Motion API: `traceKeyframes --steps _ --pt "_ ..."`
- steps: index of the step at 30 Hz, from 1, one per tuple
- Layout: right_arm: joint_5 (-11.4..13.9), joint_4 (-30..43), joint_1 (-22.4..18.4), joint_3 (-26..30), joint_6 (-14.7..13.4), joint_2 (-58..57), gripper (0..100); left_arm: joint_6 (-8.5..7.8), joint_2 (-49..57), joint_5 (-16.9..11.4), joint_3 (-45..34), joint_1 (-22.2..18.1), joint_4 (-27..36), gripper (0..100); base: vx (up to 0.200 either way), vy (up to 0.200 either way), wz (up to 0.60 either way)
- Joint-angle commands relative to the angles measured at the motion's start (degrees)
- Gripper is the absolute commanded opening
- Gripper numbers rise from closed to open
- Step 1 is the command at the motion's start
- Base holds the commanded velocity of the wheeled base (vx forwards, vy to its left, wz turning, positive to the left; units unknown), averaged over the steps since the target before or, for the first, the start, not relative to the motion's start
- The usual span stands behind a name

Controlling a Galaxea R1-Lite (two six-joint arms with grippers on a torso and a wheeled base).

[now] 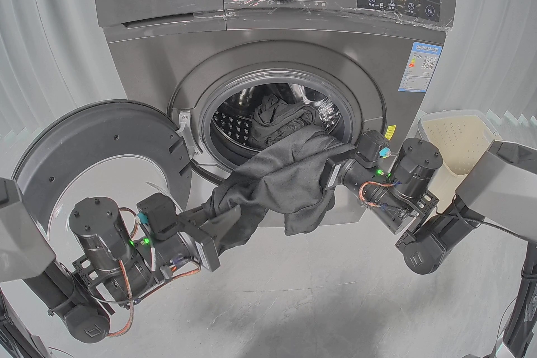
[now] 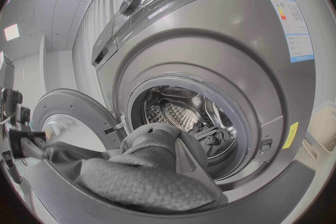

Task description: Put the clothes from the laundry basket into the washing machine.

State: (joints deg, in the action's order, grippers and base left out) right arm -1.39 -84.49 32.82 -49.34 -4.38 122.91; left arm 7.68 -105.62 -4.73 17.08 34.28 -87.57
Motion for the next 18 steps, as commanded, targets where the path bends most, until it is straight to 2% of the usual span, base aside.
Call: traceKeyframes --steps 1,7,8,10,11,15,18 --pt "0.0 0.2 -0.2 0.0 0.1 -1.5 0 -1.18 -4.9 -0.2 -3.9 0.2 -1.1 100 0.0 0.0 0.0" --pt "0.0 0.5 -0.3 -0.3 0.2 -2.4 0 -1.79 -6.7 -1.0 -8.2 0.4 -1.2 100 0.0 0.0 0.0" --pt "0.0 0.4 -0.3 -0.4 0.2 -2.5 0 -2.32 -6.7 -2.3 -9.1 0.5 -1.2 100 0.0 0.0 0.0" --pt "0.0 0.4 -0.3 -0.5 0.1 -2.5 0 -2.49 -6.6 -2.8 -9.3 0.5 -1.2 100 0.0 0.0 0.0" --pt "0.0 0.4 -0.3 -0.6 0.1 -2.4 0 -3.02 -6.4 -4.2 -9.4 0.7 -1.2 100 0.0 0.0 0.0" --pt "0.0 0.3 0.4 -0.2 0.1 -2.3 0 -3.37 -6.8 -4.3 -7.0 0.4 -1.2 100 0.0 0.0 0.0" --pt "0.0 0.4 1.0 -0.1 0.1 -2.4 0 -2.93 -7.5 -4.1 -2.0 0.0 -1.2 100 0.0 0.0 0.0"
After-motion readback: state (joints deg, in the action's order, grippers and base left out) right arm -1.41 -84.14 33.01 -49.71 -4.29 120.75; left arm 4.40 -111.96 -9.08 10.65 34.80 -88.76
